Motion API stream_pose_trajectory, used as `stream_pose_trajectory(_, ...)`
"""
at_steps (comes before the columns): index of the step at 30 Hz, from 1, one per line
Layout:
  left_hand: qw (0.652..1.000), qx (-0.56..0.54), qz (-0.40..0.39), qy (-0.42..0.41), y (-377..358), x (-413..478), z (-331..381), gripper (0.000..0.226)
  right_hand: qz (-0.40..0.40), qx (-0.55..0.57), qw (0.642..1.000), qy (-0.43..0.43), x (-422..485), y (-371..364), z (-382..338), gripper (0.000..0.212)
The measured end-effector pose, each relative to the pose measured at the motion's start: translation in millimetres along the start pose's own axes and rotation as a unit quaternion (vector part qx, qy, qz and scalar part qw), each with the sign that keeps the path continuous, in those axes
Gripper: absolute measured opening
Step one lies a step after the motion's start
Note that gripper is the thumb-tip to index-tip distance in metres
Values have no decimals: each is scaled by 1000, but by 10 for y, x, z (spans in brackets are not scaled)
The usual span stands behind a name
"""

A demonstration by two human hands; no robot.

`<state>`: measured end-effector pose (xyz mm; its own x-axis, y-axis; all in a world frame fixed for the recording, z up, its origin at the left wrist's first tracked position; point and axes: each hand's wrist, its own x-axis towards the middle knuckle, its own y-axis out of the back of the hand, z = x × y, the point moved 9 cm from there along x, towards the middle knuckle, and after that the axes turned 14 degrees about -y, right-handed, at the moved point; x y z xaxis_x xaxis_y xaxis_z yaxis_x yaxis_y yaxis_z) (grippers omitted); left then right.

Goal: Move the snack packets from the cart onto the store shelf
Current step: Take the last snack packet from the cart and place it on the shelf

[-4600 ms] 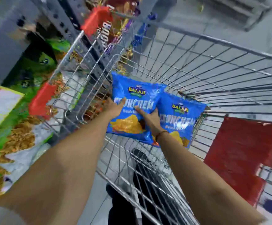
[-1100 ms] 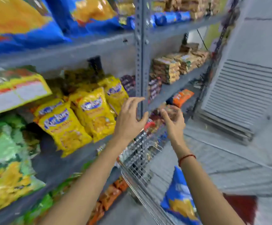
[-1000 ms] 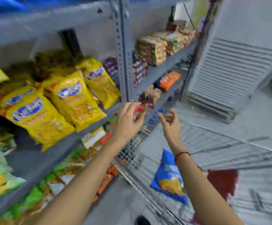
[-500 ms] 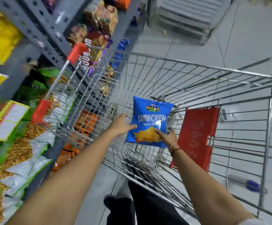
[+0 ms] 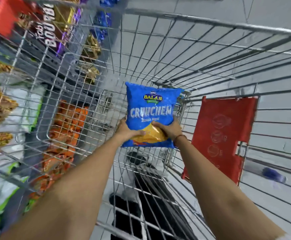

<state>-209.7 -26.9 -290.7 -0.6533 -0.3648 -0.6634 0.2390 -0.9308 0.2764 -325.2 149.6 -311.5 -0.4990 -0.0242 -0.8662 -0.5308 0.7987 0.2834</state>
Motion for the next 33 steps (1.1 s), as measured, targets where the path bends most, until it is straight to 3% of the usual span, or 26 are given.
stream_pose_trajectory(3, 999, -32, 27, 9, 77, 2, -75, 72, -21, 21, 1000, -5, -17, -22, -32, 75)
stream_pose_trajectory(10, 996, -60, -60, 36, 208, -244, 94, 51, -77, 27, 996, 28, -380, -179, -253, 64)
stream_pose_trajectory(16, 996, -66, -63, 9, 701, -640, 411, 66, -118, 52, 989, 73, -905, -352, -617, 62)
stream_pose_trajectory(20, 996, -68, -6, -54, 1174, -967, 740, 68, -149, 65, 978, 128, -1414, -463, -1060, 63)
stream_pose_trajectory(26, 979, -96, 105, -148, 1868, -1646, 1259, 40, -183, 72, 950, 241, -2351, -597, -1745, 62)
stream_pose_trajectory(33, 930, -112, 213, -279, 2684, -2790, 1987, 53, -227, 84, 893, 381, -3763, -653, -2435, 44)
